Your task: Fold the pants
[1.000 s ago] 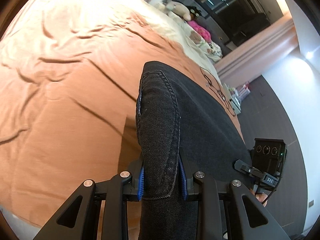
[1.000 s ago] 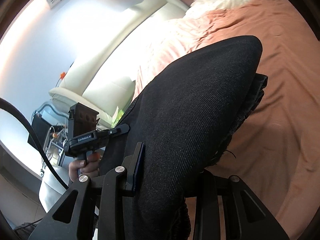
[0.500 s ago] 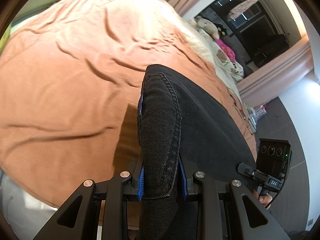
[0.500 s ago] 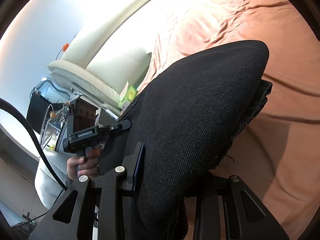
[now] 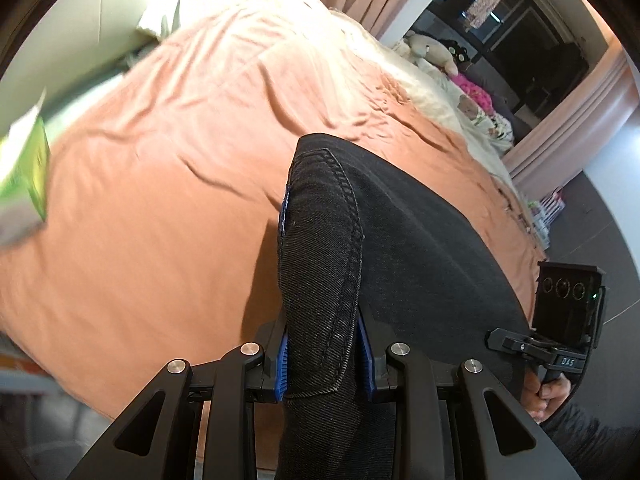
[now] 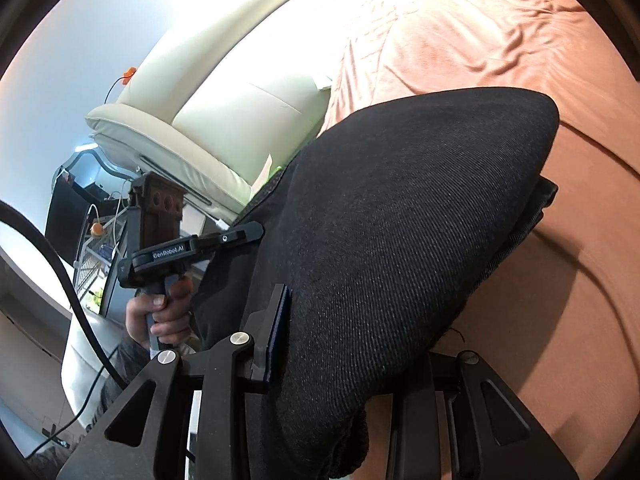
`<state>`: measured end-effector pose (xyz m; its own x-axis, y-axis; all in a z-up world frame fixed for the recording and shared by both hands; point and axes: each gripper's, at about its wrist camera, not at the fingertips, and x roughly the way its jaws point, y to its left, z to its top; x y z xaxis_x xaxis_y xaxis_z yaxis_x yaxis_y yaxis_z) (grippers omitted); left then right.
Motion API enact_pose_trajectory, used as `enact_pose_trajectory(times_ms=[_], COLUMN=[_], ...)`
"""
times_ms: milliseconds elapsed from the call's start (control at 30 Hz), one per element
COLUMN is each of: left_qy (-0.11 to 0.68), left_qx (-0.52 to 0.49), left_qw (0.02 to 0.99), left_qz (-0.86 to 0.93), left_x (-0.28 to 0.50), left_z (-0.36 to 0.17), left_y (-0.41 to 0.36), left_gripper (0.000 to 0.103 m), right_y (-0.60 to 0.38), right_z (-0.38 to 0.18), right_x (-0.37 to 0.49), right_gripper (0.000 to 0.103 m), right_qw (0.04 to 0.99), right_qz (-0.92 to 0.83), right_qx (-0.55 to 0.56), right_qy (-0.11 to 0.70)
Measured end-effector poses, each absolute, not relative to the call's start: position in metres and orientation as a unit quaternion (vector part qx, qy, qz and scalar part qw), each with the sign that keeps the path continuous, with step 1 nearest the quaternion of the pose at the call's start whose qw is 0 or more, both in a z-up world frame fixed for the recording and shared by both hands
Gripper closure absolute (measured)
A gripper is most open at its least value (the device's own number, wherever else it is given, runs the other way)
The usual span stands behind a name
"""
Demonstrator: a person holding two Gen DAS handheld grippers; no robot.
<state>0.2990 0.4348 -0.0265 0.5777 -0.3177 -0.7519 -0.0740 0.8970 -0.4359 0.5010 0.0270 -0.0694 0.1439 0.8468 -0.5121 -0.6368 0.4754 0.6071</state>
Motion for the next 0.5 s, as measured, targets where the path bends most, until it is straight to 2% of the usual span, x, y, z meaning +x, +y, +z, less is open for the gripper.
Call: enact_pose_trajectory(times_ms=[200, 500], left_qy=[0.461, 0.463], left_qx=[-0.18, -0.164], left_qw=[0.867, 0.871], left_qz=[-0.057, -0.028], left_x=[0.319, 0.327], left_z=[-0.013, -0.027], left_y=[0.48, 0.543], left_gripper=[0.073, 0.073], right_y=[0.073, 0.128], right_z=[-0.072, -0.094], right_x=[0.512, 0.527], right_gripper=[0.075, 0.075], right_qw=[0.745, 0.736], right_qz=[0.507, 0.514], right_qx=[0.111, 0.114], right_qy=[0.419, 0.426])
